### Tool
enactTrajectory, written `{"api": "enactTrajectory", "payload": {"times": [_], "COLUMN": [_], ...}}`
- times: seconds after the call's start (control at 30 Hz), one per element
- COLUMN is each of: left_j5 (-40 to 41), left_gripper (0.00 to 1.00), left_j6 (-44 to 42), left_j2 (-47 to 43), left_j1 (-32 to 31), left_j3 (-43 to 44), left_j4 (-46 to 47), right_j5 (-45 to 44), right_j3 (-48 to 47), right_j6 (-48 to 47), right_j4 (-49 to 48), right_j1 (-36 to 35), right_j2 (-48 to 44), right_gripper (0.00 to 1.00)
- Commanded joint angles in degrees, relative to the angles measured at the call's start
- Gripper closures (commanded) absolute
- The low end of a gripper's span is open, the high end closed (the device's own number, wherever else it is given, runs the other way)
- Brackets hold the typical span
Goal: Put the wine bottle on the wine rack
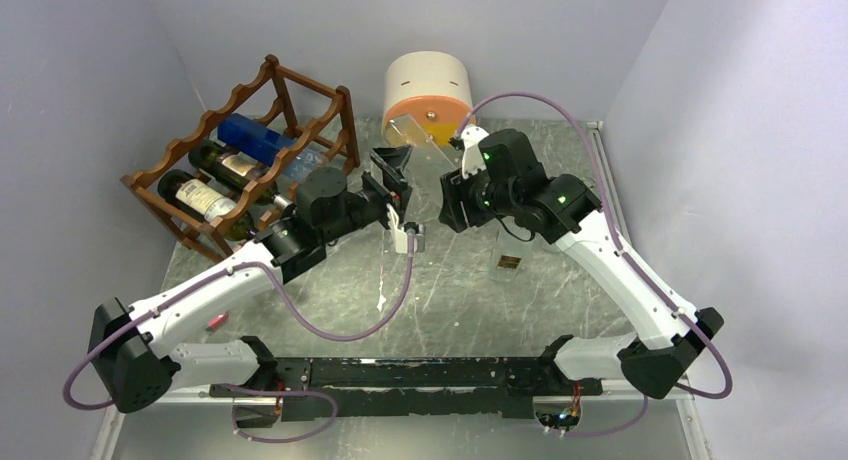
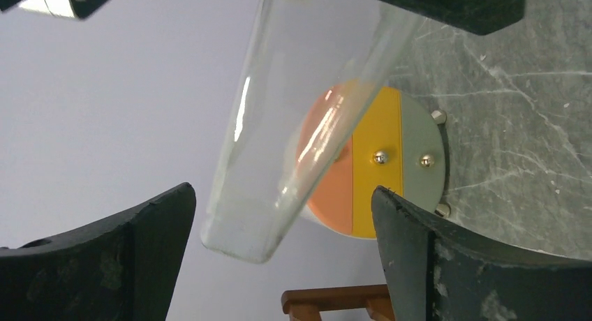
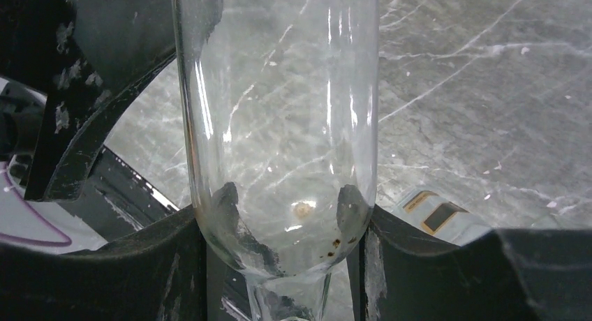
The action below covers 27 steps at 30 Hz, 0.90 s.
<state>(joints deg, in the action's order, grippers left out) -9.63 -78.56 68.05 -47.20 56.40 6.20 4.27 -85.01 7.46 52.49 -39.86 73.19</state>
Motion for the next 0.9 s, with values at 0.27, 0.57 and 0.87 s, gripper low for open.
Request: {"api": "enactTrajectory", "payload": {"times": [0.27,0.57,0.87], "left_j5": [0.9,19.9,10.3], "left_gripper": [0.01,0.01,0.01], "left_j6": [22.7,57.7,81.1], "left_j2": [-9.8,-6.7,-7.8], "left_j1": [-0.1,0.9,16.5], "left_j3": [3.7,13.5,20.8], "left_j4": [-0.8,-1.6,-8.4], "right_j5": [-7.3,-4.1,2.2], "right_j3": [-0.9,0.0,-5.0], "right_j6": [1.0,-0.4,0.6], "right_j4": [-12.8,-25.6,-33.0], "right_j1": [0.0,0.0,-1.1], "right_j2": [-1.0,1.5,10.1], "right_gripper": [1.00,1.00,1.00]}}
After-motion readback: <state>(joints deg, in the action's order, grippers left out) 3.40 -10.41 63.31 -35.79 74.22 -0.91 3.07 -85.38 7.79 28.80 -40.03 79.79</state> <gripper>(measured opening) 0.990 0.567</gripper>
